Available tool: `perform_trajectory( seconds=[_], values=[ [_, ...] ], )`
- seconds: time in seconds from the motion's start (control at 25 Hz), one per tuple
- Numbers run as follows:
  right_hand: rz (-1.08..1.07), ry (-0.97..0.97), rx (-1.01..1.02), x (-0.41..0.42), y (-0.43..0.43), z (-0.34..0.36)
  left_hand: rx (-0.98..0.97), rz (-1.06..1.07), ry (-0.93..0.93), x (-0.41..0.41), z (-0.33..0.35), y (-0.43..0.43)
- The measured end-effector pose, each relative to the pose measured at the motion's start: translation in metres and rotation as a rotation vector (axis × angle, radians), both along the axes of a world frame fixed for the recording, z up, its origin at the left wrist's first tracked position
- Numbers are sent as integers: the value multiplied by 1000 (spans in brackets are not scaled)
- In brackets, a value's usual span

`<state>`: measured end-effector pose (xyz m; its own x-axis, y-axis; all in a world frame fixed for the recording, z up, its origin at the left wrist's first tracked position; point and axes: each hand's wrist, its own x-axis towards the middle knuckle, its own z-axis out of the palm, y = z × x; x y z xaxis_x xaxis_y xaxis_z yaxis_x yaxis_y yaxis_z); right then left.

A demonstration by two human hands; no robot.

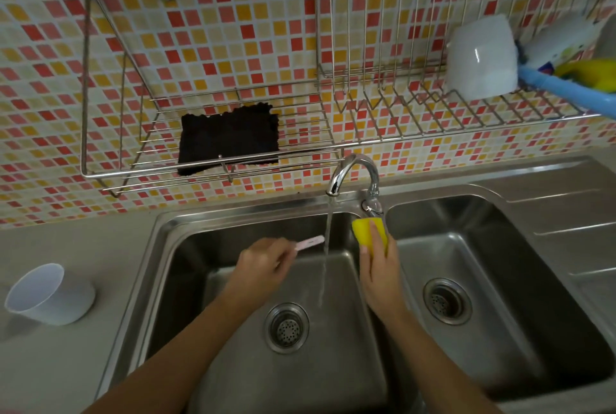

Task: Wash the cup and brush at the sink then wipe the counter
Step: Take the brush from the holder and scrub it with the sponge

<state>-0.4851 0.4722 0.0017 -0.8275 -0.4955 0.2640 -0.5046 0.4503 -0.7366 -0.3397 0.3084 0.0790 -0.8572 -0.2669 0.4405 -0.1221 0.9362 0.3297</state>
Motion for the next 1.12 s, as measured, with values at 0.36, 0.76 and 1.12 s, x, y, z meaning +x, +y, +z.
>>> perform_trajectory(
  seconds=[0.36,0.76,1.12],
  values=[
    [123,267,63,-11,-37,47,1481,471,9,-86,35,32],
    [70,119,148,-15,-31,31,1870,572,-79,-83,32,26],
    [191,147,124,-6,-28,38,1907,539,-30,-85,38,30]
  ],
)
